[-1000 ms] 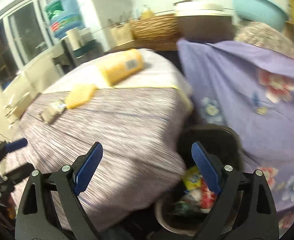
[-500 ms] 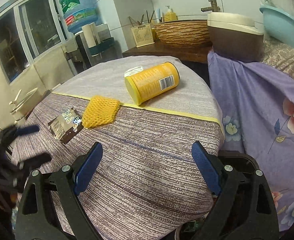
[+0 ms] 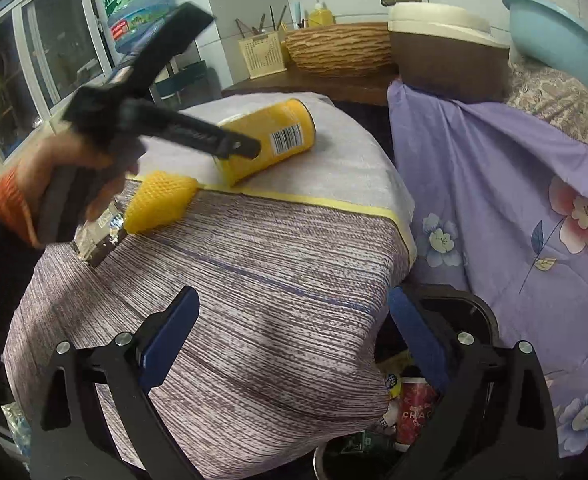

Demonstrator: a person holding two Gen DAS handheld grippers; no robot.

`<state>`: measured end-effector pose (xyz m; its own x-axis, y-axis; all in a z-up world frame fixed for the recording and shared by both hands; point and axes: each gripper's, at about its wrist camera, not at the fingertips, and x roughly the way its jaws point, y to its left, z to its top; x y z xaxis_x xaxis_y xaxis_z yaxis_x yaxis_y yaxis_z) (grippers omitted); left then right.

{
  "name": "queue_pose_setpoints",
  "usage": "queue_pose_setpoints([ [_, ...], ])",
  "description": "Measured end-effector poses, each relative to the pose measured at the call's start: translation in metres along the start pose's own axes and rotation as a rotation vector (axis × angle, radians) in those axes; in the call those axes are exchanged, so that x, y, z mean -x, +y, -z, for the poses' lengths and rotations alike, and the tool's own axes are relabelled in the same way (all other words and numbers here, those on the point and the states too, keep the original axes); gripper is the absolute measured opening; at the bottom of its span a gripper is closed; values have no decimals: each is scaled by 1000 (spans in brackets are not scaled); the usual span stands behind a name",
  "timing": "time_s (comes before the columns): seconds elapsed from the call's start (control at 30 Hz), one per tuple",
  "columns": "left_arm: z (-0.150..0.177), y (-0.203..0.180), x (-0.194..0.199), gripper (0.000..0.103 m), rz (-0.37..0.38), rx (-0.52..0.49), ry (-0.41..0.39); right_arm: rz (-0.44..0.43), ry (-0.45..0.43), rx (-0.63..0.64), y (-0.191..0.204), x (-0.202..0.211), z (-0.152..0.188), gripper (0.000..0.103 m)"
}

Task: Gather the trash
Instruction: 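Grasp the yellow can with the left gripper and lift it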

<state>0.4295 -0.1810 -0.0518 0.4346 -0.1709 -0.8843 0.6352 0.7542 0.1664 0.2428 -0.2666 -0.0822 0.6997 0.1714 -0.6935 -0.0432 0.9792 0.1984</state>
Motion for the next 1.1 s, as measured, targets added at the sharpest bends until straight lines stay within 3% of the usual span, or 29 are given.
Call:
queue_pose_setpoints([
  [0.07, -3, -2, -16, 97, -22, -30, 29, 2, 7, 8, -3, -5, -1, 95],
  [0.13, -2, -2, -21, 87, -40, -43, 31, 1, 11, 16, -5, -8, -3, 95],
  [0.2, 0, 0, -21, 72, -3, -25, 21, -3, 8, 20, -7, -11, -6, 95],
  [0.3, 2, 1, -19, 67, -13, -6, 9, -7, -4, 18, -8, -14, -10, 95],
  [0.7, 28, 7, 44, 65, -4, 81, -176, -26, -39, 27, -8, -20, -32, 95],
  [0.9, 67, 38, 89, 65, -14, 187, -268, -28, -42, 53, 4, -36, -52, 95],
  [1.1, 115, 62, 120, 65, -101, 249, -323, -47, -21, 137, 34, -74, -86, 95],
])
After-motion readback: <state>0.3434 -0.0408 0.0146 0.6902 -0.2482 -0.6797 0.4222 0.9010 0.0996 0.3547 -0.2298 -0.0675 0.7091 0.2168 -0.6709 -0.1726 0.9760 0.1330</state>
